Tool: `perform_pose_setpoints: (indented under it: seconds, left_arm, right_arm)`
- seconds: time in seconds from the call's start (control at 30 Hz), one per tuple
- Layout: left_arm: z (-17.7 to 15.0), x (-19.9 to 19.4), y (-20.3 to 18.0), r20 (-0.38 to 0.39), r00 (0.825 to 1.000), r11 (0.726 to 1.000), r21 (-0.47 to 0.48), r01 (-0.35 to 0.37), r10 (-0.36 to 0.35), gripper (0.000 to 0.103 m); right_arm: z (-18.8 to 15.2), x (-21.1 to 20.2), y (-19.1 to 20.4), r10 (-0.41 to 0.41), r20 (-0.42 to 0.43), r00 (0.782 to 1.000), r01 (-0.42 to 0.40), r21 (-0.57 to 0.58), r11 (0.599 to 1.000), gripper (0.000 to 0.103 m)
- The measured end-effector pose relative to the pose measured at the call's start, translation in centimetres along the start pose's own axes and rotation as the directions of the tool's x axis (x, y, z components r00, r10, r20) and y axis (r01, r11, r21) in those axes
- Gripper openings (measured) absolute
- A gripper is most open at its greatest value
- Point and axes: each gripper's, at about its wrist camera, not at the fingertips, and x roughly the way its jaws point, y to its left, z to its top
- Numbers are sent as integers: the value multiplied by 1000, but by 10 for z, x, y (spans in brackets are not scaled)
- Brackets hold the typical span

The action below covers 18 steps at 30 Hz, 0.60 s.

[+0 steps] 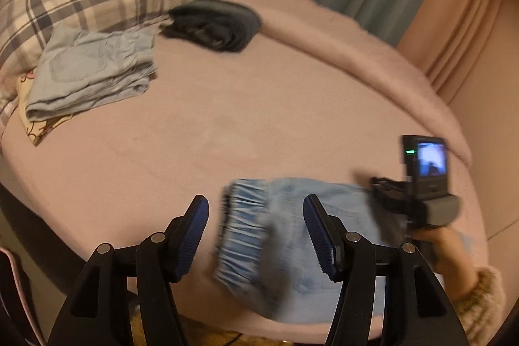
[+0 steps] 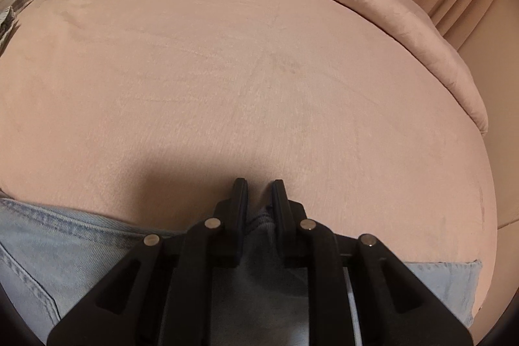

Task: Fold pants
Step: 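Lower the waistband with the left gripper onto the folded pants and open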

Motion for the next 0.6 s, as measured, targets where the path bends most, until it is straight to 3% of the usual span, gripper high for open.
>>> perform_pose_setpoints:
  seconds: [0.1, 0.3, 0.4, 0.6]
  left_arm:
    - [-2, 4, -12, -26, 998, 998, 22, 65, -64, 60]
    - [-23, 55, -29, -183, 983, 997, 70, 42, -29, 54]
    - [-35, 72, -30, -195, 979, 994, 108, -35, 55, 50]
    - [-50, 78, -44, -160, 976, 963, 250, -103, 146, 50]
  right_arm:
    - [-1, 2, -9, 45, 1, 999, -45, 26, 999, 17]
    - [-7, -2, -7, 59, 28, 998, -59, 25, 998, 16]
    - [-10, -1, -6, 56, 43, 997, -57, 27, 998, 16]
    - [-17, -6, 3, 44, 69, 997, -45, 21, 999, 16]
